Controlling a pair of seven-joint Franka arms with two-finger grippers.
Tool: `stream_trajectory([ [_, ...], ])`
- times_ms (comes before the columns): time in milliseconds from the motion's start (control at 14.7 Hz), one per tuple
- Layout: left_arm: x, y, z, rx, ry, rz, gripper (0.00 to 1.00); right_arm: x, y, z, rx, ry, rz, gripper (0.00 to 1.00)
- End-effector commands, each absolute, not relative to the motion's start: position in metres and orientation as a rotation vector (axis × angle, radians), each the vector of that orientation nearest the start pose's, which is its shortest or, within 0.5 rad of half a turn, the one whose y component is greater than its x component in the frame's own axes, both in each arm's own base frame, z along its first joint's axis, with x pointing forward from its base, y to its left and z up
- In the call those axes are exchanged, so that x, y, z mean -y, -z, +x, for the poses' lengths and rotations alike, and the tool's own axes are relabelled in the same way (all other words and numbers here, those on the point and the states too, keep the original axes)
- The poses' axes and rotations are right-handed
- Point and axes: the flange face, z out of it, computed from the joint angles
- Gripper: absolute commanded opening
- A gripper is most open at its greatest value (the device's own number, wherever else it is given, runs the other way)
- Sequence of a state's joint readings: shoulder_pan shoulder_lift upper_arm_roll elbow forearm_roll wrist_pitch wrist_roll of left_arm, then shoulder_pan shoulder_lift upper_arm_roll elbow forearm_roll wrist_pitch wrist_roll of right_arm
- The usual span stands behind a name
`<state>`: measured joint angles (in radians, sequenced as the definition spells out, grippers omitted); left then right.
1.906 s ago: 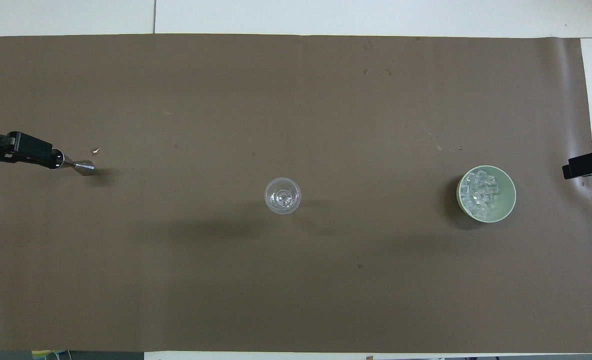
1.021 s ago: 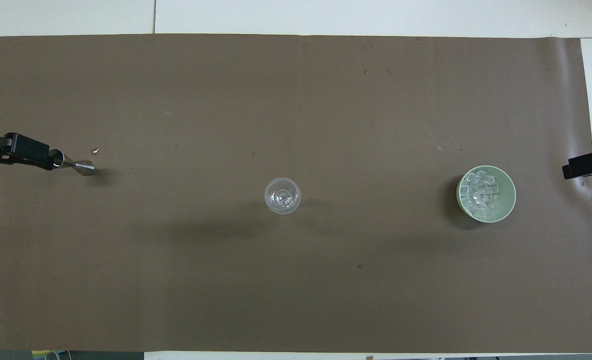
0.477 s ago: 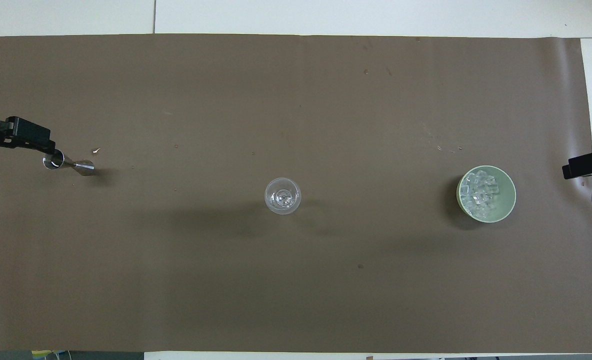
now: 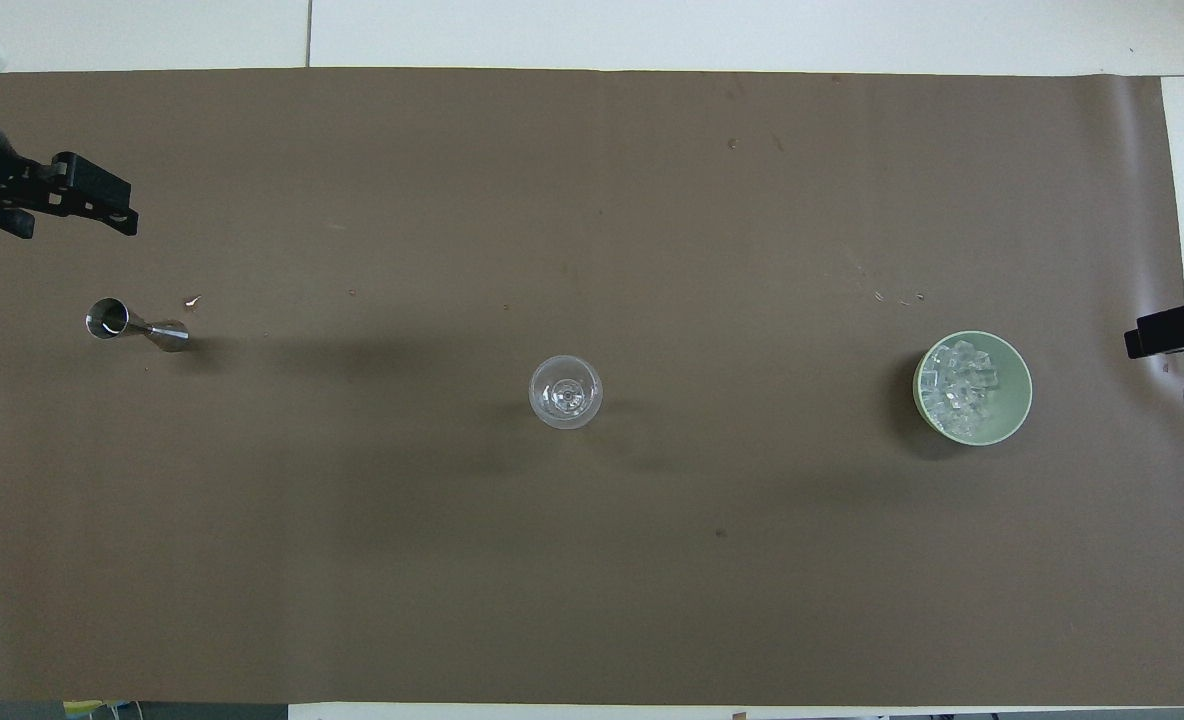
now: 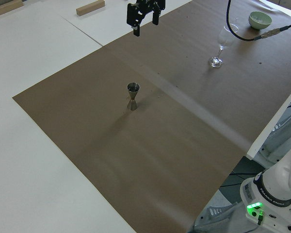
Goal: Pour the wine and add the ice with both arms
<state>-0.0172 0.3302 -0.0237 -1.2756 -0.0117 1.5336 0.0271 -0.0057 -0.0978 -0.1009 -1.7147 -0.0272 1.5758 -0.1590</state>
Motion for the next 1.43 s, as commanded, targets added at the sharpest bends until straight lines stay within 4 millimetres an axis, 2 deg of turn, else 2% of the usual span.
stream_trajectory([
  [0, 0.015, -0.548, 0.672, -0.085, -0.109, -3.147, 1.0, 0.061, -0.611, 0.515, 0.104, -0.055, -3.154, 1.0],
  [204, -0.006, -0.539, 0.668, -0.018, -0.154, -3.155, 1.0, 0.061, -0.61, 0.515, 0.107, -0.058, -3.154, 1.0],
  [272, -0.023, -0.529, 0.662, 0.027, -0.185, -3.163, 1.0, 0.061, -0.61, 0.515, 0.107, -0.058, -3.154, 1.0],
  [340, -0.036, -0.526, 0.652, 0.063, -0.202, -3.164, 0.96, 0.061, -0.61, 0.515, 0.107, -0.058, -3.154, 1.0],
  [408, -0.043, -0.513, 0.639, 0.082, -0.257, -3.163, 0.95, 0.061, -0.609, 0.515, 0.107, -0.06, -3.154, 1.0],
  [613, -0.06, -0.495, 0.613, 0.216, -0.314, -3.184, 1.0, 0.061, -0.609, 0.515, 0.107, -0.06, -3.154, 1.0],
  [817, -0.07, -0.491, 0.605, 0.348, -0.356, -3.165, 1.0, 0.061, -0.608, 0.515, 0.107, -0.063, -3.154, 1.0],
  [885, -0.071, -0.49, 0.605, 0.43, -0.355, -3.151, 1.0, 0.061, -0.61, 0.514, 0.107, -0.058, -3.154, 1.0],
  [1021, -0.085, -0.489, 0.604, 0.683, -0.364, -3.164, 1.0, 0.06, -0.608, 0.515, 0.107, -0.062, -3.152, 1.0],
  [1225, -0.09, -0.483, 0.608, 1.042, -0.389, -3.107, 1.0, 0.061, -0.608, 0.514, 0.107, -0.065, -3.153, 1.0],
  [1362, -0.124, -0.471, 0.609, 1.266, -0.43, -3.104, 1.0, 0.061, -0.609, 0.514, 0.107, -0.063, -3.154, 1.0],
])
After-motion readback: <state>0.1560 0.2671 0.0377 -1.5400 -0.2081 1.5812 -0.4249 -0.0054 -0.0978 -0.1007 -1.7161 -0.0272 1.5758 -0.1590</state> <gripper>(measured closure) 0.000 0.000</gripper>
